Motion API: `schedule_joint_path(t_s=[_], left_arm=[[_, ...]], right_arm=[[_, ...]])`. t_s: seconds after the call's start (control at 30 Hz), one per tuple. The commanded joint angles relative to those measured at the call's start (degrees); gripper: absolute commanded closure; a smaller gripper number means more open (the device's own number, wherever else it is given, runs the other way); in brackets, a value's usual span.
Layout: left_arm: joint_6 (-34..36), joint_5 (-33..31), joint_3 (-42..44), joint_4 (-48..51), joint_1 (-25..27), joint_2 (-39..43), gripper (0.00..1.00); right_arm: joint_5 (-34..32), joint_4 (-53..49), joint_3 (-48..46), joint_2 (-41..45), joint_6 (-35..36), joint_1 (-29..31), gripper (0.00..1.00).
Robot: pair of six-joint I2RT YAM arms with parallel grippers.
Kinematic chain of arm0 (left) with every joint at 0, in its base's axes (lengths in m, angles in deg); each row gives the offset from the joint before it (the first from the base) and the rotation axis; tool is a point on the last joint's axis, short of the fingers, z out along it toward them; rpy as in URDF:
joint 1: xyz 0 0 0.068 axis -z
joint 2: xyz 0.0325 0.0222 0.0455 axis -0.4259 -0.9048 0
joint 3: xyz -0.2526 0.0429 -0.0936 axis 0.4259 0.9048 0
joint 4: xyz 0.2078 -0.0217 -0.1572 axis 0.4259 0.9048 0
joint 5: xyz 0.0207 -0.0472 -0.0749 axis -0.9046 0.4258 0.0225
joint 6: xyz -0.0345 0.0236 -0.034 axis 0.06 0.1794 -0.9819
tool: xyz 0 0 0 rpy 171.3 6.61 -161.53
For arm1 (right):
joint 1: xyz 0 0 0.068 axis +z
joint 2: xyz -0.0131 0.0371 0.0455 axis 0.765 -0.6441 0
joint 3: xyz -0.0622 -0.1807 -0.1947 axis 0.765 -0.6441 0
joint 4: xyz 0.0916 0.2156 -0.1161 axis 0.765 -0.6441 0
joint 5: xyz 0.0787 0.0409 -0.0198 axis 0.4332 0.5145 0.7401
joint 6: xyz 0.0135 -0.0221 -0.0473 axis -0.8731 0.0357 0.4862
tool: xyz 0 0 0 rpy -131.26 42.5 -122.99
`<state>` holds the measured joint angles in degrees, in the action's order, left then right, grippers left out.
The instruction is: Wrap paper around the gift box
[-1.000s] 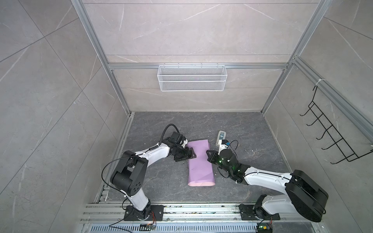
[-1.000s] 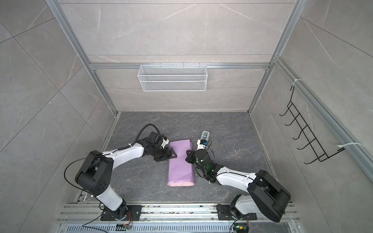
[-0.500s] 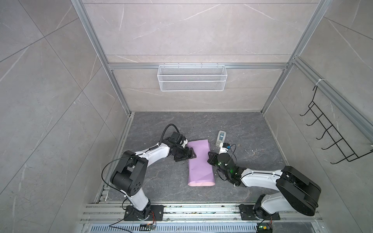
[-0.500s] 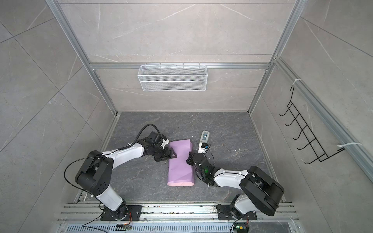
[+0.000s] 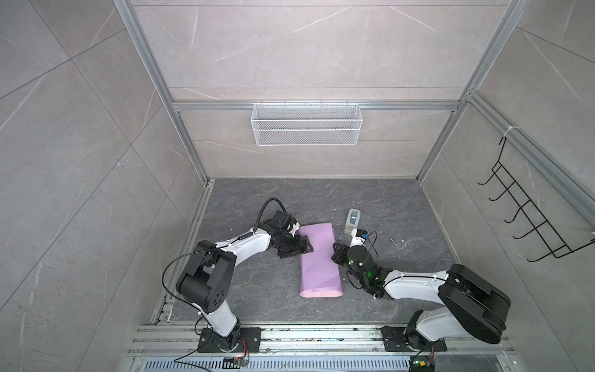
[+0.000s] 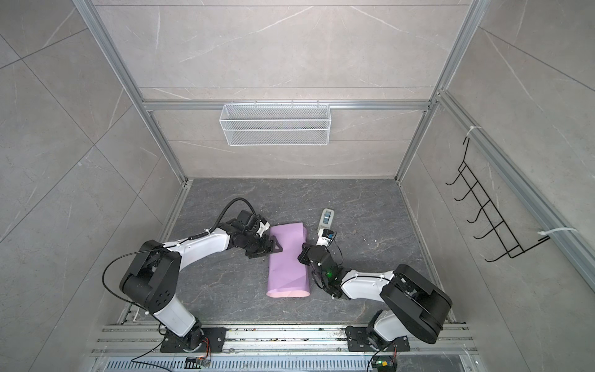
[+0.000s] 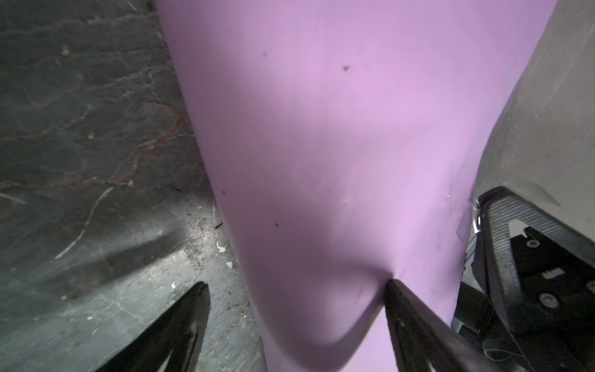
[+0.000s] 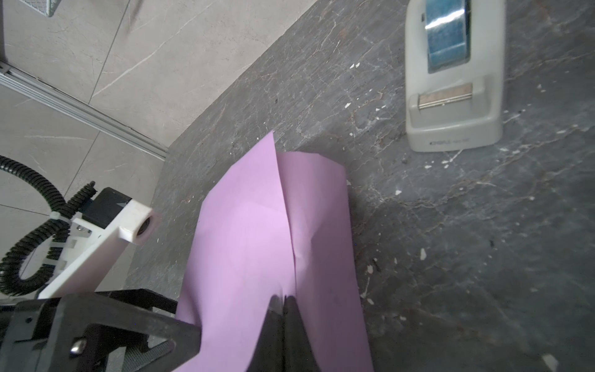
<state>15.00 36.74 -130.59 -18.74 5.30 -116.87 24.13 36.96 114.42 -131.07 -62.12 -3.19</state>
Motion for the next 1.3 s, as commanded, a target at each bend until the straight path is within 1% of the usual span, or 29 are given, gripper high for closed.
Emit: schedule_joint_path(t_s=[0.0, 0.37, 0.67, 0.83, 1.03, 1.2, 1.27], left_arm=[[1.58, -1.93, 1.22, 2.8, 0.7, -2.35, 0.14], [1.44, -1.83, 1.13, 2.61, 0.7, -2.7, 0.14], [1.56, -1.83, 1.08, 2.61, 0.7, -2.7, 0.14], [1.53, -1.89, 1.05, 2.62, 0.7, -2.78, 0.14], [1.53, -1.97, 1.07, 2.69, 0.69, -2.7, 0.14], [1.66, -2.18, 1.21, 2.73, 0.7, -2.7, 0.14], [1.71, -2.25, 1.19, 2.89, 0.7, -2.66, 0.14]], right_arm=[[-0.89, 1.21, -1.03, -1.34, 0.52, 0.39, 1.0], [-0.62, 1.81, -1.98, -1.23, 1.16, 0.39, 0.99], [-1.34, -0.55, -1.56, 1.12, 1.65, 0.3, 0.85], [-2.13, -2.64, -1.64, 2.89, 1.73, 0.2, 0.78], [-2.25, -5.68, -2.83, 5.67, 1.96, -1.07, 0.69], [0.27, -9.78, -4.75, 11.05, 3.27, -3.82, 0.61], [1.83, -14.3, -4.3, 14.44, 5.52, -5.13, 0.58]])
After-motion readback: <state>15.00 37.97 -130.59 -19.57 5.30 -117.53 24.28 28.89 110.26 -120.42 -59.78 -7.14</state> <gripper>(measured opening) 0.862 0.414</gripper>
